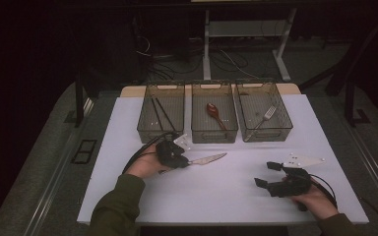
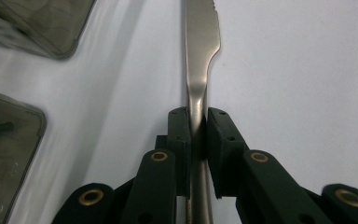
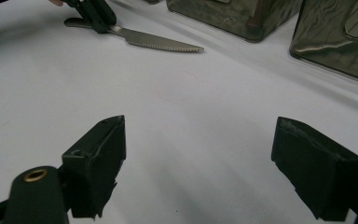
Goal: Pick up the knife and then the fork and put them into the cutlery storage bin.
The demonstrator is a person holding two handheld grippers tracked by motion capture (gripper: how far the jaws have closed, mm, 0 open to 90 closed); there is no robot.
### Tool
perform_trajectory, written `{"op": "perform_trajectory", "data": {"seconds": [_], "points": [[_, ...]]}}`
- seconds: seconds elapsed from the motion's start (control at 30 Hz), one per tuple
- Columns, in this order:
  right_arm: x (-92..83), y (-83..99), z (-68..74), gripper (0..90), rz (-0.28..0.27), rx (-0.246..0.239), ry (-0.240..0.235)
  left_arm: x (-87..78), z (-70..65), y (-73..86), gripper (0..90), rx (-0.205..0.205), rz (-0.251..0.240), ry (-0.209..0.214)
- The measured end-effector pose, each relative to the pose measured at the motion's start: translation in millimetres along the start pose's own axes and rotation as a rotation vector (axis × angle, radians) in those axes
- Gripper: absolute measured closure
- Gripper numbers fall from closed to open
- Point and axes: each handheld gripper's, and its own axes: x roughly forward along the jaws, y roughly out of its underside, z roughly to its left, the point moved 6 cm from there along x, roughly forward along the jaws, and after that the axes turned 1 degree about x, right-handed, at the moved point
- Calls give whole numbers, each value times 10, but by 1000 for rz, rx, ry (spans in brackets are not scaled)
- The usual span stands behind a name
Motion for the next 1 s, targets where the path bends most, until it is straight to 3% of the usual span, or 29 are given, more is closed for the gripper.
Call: {"op": "perform_trajectory", "data": {"seconds": [0.17, 0.23, 0.47, 0.53, 0.6, 0.67, 0.73, 0.83, 0.93, 1.0], "points": [[-4, -9, 0, 170, -6, 1, -1, -45, -5, -2, 796, -12, -56, 4], [-5, -12, -2, 171, -6, 3, 0, -76, -25, -13, 795, -40, -91, 10], [-18, -53, 21, 171, -6, 11, -15, -205, -94, -143, 795, -60, -217, 9], [-32, -124, 47, 170, -19, 48, -41, -231, -134, -214, 795, -67, -256, 7], [-27, -248, 116, 142, -65, 90, -112, -236, -185, -306, 795, -77, -298, 3], [14, -401, 188, 225, -104, 137, -141, -221, -231, -407, 795, -77, -319, -9], [58, -555, 274, 377, -152, 135, -156, -201, -272, -513, 795, -87, -335, -30], [155, -756, 362, 458, -194, 161, -171, -169, -325, -685, 795, -102, -365, -58], [268, -895, 331, 528, -224, 202, -148, -145, -356, -848, 794, -104, -386, -112], [322, -957, 283, 599, -243, 253, -171, -131, -354, -940, 794, -106, -393, -144]]}}
